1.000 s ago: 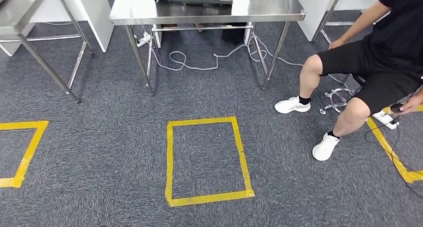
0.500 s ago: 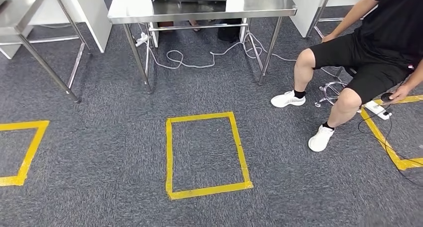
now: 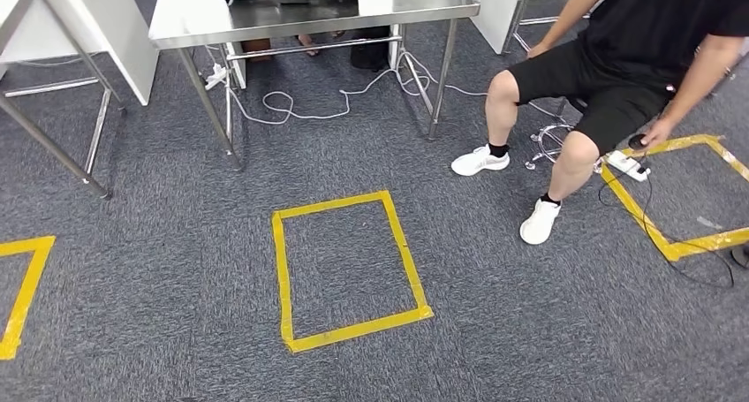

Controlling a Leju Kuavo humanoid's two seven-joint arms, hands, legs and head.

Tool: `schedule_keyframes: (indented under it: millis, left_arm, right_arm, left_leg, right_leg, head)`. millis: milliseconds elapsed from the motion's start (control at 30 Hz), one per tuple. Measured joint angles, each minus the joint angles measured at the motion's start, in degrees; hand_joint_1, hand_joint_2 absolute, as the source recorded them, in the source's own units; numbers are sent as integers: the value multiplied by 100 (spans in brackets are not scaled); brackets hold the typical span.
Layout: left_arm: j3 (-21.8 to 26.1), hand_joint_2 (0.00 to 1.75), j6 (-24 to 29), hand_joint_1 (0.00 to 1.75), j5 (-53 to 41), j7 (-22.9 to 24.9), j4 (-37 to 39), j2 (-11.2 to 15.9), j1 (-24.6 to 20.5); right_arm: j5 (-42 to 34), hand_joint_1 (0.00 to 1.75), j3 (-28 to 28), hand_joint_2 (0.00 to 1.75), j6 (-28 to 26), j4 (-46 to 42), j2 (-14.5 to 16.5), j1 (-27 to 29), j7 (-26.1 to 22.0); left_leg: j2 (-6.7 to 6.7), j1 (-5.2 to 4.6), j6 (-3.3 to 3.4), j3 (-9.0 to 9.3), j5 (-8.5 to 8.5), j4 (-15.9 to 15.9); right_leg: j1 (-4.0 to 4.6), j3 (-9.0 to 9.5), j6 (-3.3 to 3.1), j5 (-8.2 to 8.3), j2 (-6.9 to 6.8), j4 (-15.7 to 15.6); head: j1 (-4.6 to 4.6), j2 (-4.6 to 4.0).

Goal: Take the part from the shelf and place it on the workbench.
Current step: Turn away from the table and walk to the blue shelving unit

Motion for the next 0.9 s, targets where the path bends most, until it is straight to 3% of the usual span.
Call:
schedule_keyframes:
  millis: [67, 133, 233, 267, 300, 333, 367, 433, 500, 567, 600, 667, 733, 800, 833, 900]
  left_arm:
    - [0, 0, 8, 0, 0, -5, 1, -1, -8]
    - [0, 0, 19, 0, 0, -10, 1, -2, -13]
    - [0, 0, 30, 0, 0, -17, 2, -4, 0]
    - [0, 0, 30, 0, 0, -17, 3, -5, 6]
    - [0, 0, 32, 0, 0, -17, 3, -5, 10]
    - [0, 0, 33, 0, 0, -17, 3, -5, 11]
    - [0, 0, 34, 0, 0, -16, 3, -5, 12]
    - [0, 0, 39, 0, -1, -11, 3, -2, 12]
    - [0, 0, 49, 0, -2, 1, 3, 1, 12]
    - [0, 0, 63, 0, -2, 10, 3, -3, 7]
    - [0, 0, 70, 0, -1, 11, 3, -11, 4]
    - [1, 0, 80, 0, 2, 11, 3, -25, 3]
    - [2, 0, 81, 0, 5, 11, 3, -27, 14]
    - [2, 0, 81, 0, 8, 11, 4, -30, 23]
    - [2, 0, 81, 0, 10, 11, 5, -33, 26]
    - [2, 0, 81, 0, 15, 11, 5, -43, 26]
  right_arm:
    - [8, 0, 0, 0, 1, 1, 3, 8, -7]
    - [10, 0, -1, 0, 0, 1, 6, 16, -9]
    - [15, 0, -2, 0, -1, 1, 11, 8, -9]
    - [17, 0, -2, 0, -1, 2, 13, 8, -8]
    - [18, 0, -2, 0, -2, 2, 15, 12, -5]
    - [19, 0, -2, 0, -1, 2, 15, 17, -1]
    - [19, 0, -2, 0, -1, 2, 16, 22, 4]
    - [20, 0, -3, 0, 0, 2, 26, 22, 13]
    - [25, 0, -4, 0, 0, 1, 39, 9, 21]
    - [37, 0, -4, 0, 1, 2, 41, 9, 34]
    - [44, 0, -5, 0, 1, 2, 34, 16, 42]
    - [61, 0, -6, 0, 1, 2, 21, 22, 61]
    - [75, 0, -7, 0, 1, 2, 12, 13, 72]
    - [78, 0, -7, 0, 1, 2, 7, 12, 75]
    - [79, 0, -7, 0, 1, 2, 4, 18, 77]
    - [78, 0, -7, 0, 2, 2, -8, 28, 81]
  left_leg:
    - [70, 10, -64, 21, -4, -12]
    - [-37, 54, -112, -29, -150, 137]
    - [-392, 54, -96, -481, -758, 1166]
    - [-440, 44, -81, -645, -886, 1514]
    - [-463, 35, -61, -738, -901, 1691]
    - [-480, 24, -28, -725, -794, 1642]
    - [-517, 12, 17, -610, -600, 1379]
    - [-767, -8, 134, -266, -208, 622]
    - [-961, -31, 185, -75, -87, 194]
    - [-881, -55, 182, -39, -86, 99]
    - [-810, -53, 190, -24, -56, 52]
    - [-651, -27, 221, 16, 5, -58]
    - [-481, -25, 242, 24, 22, -97]
    - [-308, -24, 234, 16, 18, -95]
    - [-232, -16, 223, 16, 12, -92]
    - [-106, 9, 172, 36, -12, -83]
  right_leg:
    - [17, -31, -103, 20, 123, 18]
    - [0, -24, -203, 55, 222, 12]
    - [30, -53, -328, 111, 379, 11]
    - [59, -66, -346, 120, 443, 13]
    - [86, -73, -356, 125, 512, 15]
    - [110, -71, -360, 129, 586, 17]
    - [129, -64, -362, 131, 660, 19]
    - [167, -55, -358, 132, 798, 29]
    - [175, -91, -331, 146, 919, 41]
    - [162, -161, -269, 181, 1045, 32]
    - [160, -193, -241, 183, 1044, 51]
    - [172, -369, -225, 34, 819, 326]
    - [140, -709, -224, -278, 526, 995]
    - [84, -966, -155, -448, 441, 1530]
    - [51, -949, -92, -415, 414, 1525]
    - [-23, -587, 59, -157, 271, 895]
  head:
    - [-18, 1]
    - [-24, 1]
    - [-39, 0]
    - [-41, 0]
    - [-40, 0]
    - [-41, 0]
    - [-41, -1]
    - [-38, 0]
    - [-33, 1]
    - [-35, 1]
    - [-38, 0]
    - [-4, 0]
    - [33, 1]
    - [40, 1]
    - [40, 1]
    - [42, 1]
